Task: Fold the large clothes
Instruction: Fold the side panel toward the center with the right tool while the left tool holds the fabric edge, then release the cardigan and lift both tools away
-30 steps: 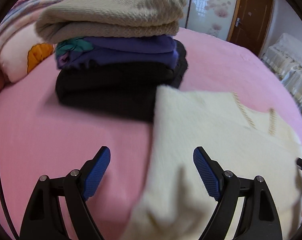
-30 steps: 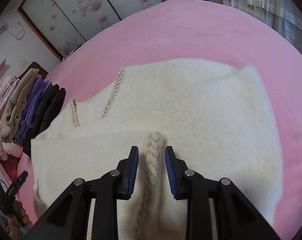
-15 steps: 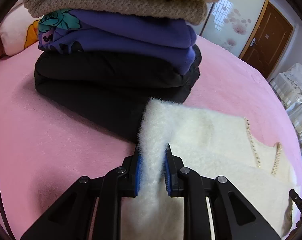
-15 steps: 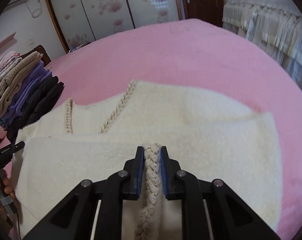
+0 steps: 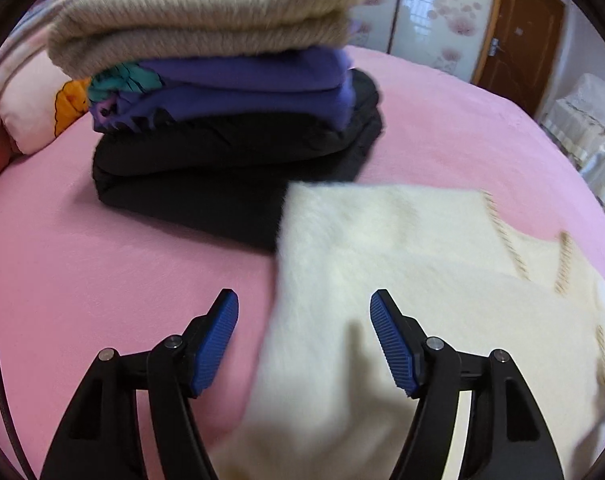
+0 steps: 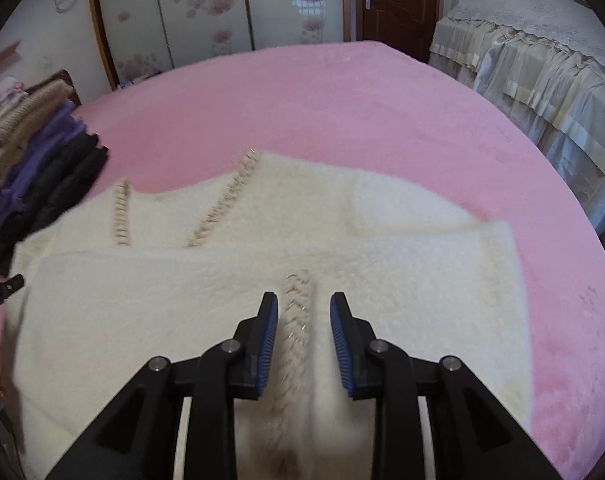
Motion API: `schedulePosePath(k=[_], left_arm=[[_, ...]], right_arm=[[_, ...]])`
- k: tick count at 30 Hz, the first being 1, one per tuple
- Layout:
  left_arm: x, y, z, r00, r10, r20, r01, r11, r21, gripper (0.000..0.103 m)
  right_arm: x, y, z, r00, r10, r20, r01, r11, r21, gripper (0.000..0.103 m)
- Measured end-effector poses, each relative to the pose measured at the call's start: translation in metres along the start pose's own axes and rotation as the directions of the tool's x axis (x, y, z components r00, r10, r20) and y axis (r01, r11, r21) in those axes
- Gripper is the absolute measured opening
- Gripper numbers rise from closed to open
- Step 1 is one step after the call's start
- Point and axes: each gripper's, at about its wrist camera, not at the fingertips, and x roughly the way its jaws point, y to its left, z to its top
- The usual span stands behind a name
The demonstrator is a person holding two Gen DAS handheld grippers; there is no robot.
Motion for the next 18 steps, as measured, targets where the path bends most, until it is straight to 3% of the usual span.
schedulePosePath(k=[4,7,8,9,12,15,18], left_arm=[[-0.035,-0.004,-0.037,1.0,-0.024,-0.012,0.025,0.999,0.02,0.068],[-0.033,-0.009,-0.069,0.998,0.031,-0.05,-0.027,0.997,0.067,0.068],[-0.029,-0.007,-0.08,0.996,0.064,-0.063,-0.059,0.994,0.087,0.068],[-0.026,-0.005,-0.084,0.996,0.062,-0.068,-0.056,0.995,0.085,0.068],[-0.027,0.004,-0.084,0.997,0.026,-0.07,-0.023,0.999,0.039,0.068],[-0.037,-0.001,-0.078,0.996,0.033,-0.084,-0.029,0.999,0.044,0.068],[-0.063,-0.009,-0.076,0.998,-0.018,-0.056,0.022,0.998,0.065,0.069]], right_arm=[[-0.025,0.017,-0.027,0.997,0.079,0.005,-0.079,0.995,-0.061,0.027],[-0.026,0.027,-0.053,1.0,0.007,-0.008,-0.008,0.991,-0.131,0.024],[-0.021,0.027,-0.061,0.999,-0.035,-0.028,0.03,0.989,-0.144,0.019],[-0.018,0.022,-0.068,0.998,-0.054,-0.038,0.048,0.989,-0.143,0.006],[-0.025,0.009,-0.071,0.997,-0.061,-0.051,0.057,0.994,-0.089,0.005],[-0.043,-0.005,-0.073,0.997,-0.007,-0.081,0.007,1.0,0.0,0.005],[-0.073,-0.006,-0.08,0.999,0.011,-0.046,-0.011,1.0,0.019,0.005]])
